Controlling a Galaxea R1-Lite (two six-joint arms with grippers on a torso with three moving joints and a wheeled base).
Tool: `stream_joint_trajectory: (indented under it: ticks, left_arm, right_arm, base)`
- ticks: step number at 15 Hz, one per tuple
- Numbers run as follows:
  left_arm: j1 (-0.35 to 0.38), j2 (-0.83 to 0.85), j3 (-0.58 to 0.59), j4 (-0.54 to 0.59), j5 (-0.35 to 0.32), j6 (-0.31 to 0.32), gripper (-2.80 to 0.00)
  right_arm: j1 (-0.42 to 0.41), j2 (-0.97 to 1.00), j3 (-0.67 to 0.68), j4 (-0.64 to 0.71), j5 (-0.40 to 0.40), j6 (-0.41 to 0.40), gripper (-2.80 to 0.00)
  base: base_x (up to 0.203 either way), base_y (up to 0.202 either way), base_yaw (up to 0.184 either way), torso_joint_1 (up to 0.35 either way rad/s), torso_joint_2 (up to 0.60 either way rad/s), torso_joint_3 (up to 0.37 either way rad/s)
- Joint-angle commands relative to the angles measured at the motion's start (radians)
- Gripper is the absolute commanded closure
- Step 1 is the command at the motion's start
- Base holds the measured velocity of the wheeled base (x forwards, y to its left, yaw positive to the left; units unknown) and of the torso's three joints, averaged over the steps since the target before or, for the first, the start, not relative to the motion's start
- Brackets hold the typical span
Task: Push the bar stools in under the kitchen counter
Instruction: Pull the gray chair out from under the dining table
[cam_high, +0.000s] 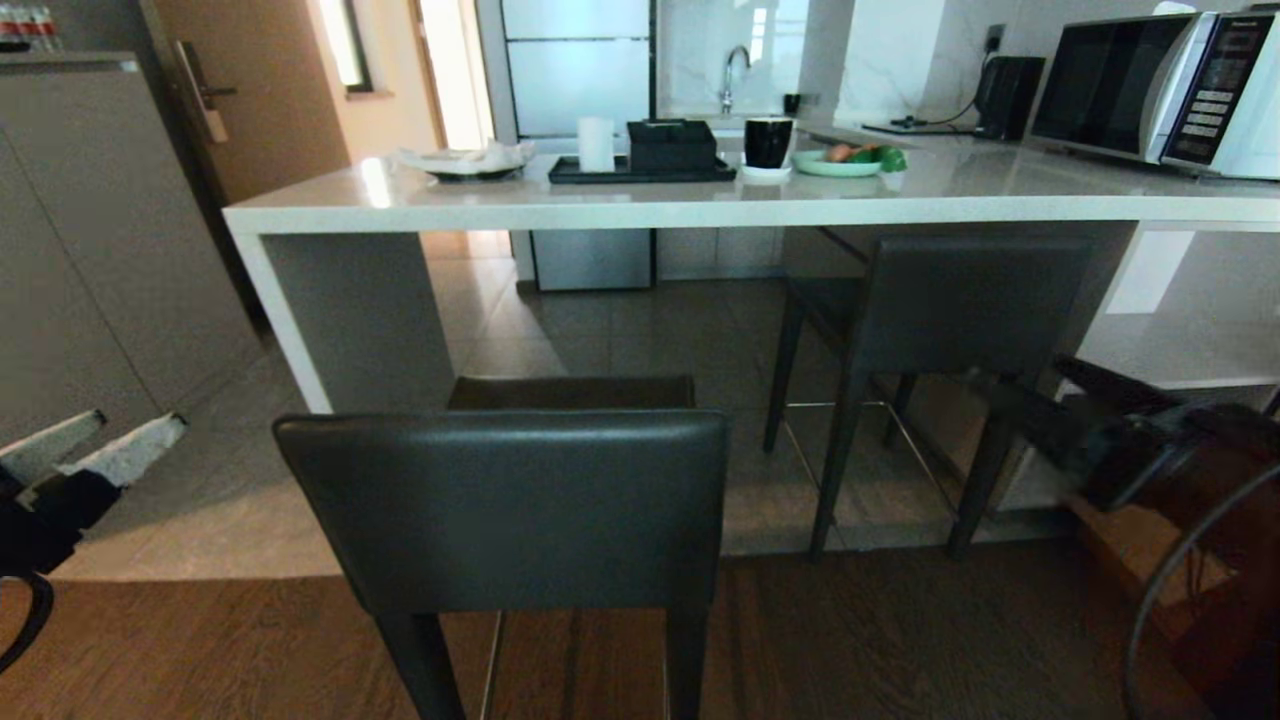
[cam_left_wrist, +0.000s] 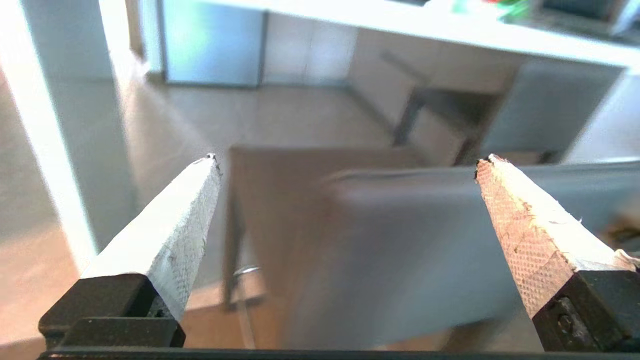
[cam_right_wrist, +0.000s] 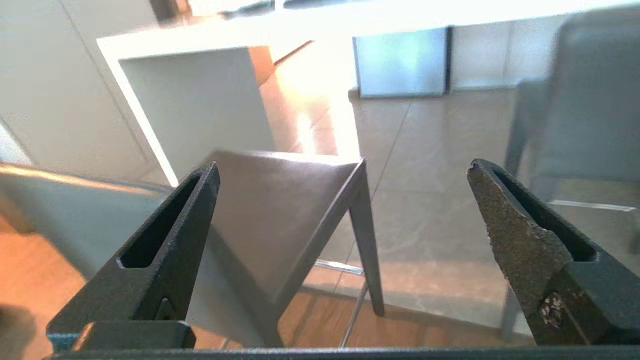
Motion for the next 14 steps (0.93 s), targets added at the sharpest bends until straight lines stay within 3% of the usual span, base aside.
stream_joint_trajectory:
  ticks: [1, 2, 5, 6, 8, 11, 12, 14]
  left_arm:
    - [-0.002, -0.282, -0.018, 0.178, -0.003, -0.019, -2.8]
    - [-0.002, -0.4, -0.054, 0.373, 0.001, -0.03, -2.8]
    - [0.004, -0.66, -0.308, 1.177, 0.033, -0.05, -2.8]
    - [0.002, -0.741, -0.377, 1.335, 0.04, -0.044, -2.8]
    - [-0.07, -0.845, -0.431, 1.44, 0.043, 0.011, -2.8]
    - [-0.389, -0.887, -0.461, 1.495, 0.06, 0.07, -2.8]
    - [-0.449, -0.904, -0.461, 1.506, 0.074, 0.08, -2.8]
    - [-0.472, -1.005, -0.428, 1.543, 0.093, 0.128, -2.8]
  right_arm:
    - [-0.011, -0.294, -0.037, 0.283, -0.008, 0.002, -2.8]
    - [-0.036, -0.384, -0.063, 0.425, -0.018, 0.002, -2.8]
    - [-0.124, -0.597, -0.148, 0.795, -0.056, 0.001, -2.8]
    - [-0.15, -0.654, -0.185, 0.913, -0.066, 0.001, -2.8]
    - [-0.188, -0.757, -0.233, 1.065, -0.076, -0.001, -2.8]
    - [-0.203, -0.871, -0.242, 1.189, -0.075, -0.008, -2.8]
    - [-0.204, -0.9, -0.222, 1.202, -0.073, -0.012, -2.8]
    - [-0.207, -0.984, -0.151, 1.212, -0.07, -0.051, -2.8]
  base:
    - [0.0, 0.0, 0.0, 0.0, 0.0, 0.0]
    - [0.0, 0.0, 0.0, 0.0, 0.0, 0.0]
    - [0.0, 0.0, 0.0, 0.0, 0.0, 0.0]
    - [0.0, 0.0, 0.0, 0.0, 0.0, 0.0]
    - [0.0, 0.0, 0.0, 0.0, 0.0, 0.0]
    - [0.0, 0.0, 0.0, 0.0, 0.0, 0.0]
    - [0.0, 0.0, 0.0, 0.0, 0.0, 0.0]
    - [0.0, 0.0, 0.0, 0.0, 0.0, 0.0]
